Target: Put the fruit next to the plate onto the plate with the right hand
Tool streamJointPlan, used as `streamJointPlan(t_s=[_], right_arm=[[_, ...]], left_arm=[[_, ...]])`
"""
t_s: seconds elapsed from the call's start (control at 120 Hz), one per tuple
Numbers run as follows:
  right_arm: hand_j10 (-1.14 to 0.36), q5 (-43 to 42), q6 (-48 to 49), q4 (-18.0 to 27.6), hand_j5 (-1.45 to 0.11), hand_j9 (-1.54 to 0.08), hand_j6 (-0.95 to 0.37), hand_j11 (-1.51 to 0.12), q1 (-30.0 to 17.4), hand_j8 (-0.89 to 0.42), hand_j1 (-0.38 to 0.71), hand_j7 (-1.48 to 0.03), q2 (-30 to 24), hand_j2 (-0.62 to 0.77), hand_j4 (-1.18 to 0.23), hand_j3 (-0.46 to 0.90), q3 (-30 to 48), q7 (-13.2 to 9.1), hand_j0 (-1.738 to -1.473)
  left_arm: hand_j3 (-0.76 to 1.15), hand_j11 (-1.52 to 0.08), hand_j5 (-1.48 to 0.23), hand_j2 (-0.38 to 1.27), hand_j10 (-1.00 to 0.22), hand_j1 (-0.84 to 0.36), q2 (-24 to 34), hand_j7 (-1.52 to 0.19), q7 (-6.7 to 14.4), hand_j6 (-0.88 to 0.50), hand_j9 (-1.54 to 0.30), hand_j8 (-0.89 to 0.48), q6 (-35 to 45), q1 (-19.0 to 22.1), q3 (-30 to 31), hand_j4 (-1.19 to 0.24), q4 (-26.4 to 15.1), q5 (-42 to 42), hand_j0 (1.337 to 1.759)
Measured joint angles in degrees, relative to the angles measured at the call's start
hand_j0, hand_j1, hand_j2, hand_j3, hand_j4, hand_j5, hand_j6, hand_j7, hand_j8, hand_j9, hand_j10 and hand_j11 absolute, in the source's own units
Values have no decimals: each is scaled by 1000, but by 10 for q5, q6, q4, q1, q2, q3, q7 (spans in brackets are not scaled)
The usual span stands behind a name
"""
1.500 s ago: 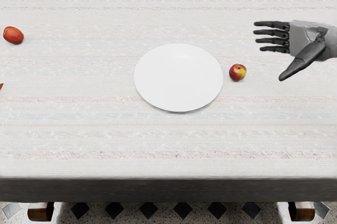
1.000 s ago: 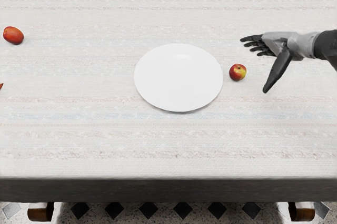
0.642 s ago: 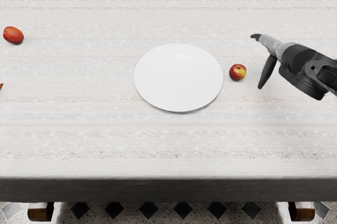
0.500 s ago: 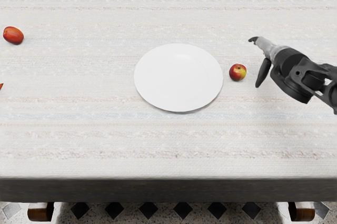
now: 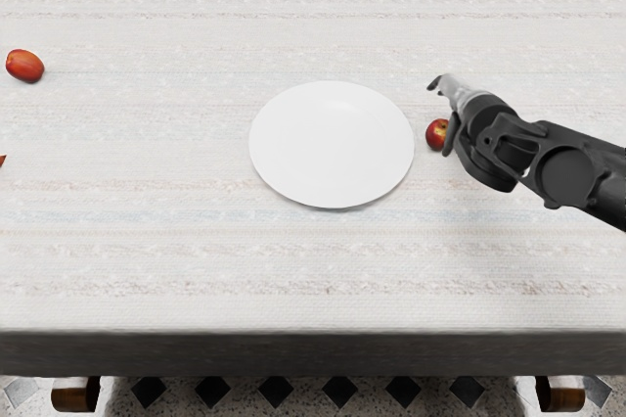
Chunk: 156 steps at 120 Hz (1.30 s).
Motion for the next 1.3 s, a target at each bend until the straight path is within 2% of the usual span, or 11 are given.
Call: streamJointPlan(t_s=[0.342, 0.825, 1.3], right_arm=[[-259, 4, -21, -3, -335, -335, -261, -335, -10, -261, -42, -335, 8, -49, -260, 0, -1, -1, -1658], [-389, 11, -28, -5, -504, -504, -390, -504, -18, -390, 114, -503, 11, -75, -389, 0, 2, -5, -1658], [-435, 11, -28, -12, -573, -571, -439, -571, -20, -435, 204, -567, 18, -91, -434, 0, 1, -5, -1658]], left_arm=[[0, -304, -303, 47, -233, 69, 0, -303, 0, -233, -303, -233, 0, 0, 0, -233, 0, 0, 1658], [0, -304, -303, 47, -233, 69, 0, -304, 0, -233, -304, -233, 0, 0, 0, -233, 0, 0, 1658], [0, -303, -303, 47, -233, 69, 0, -303, 0, -233, -303, -233, 0, 0, 0, -233, 0, 0, 1658]])
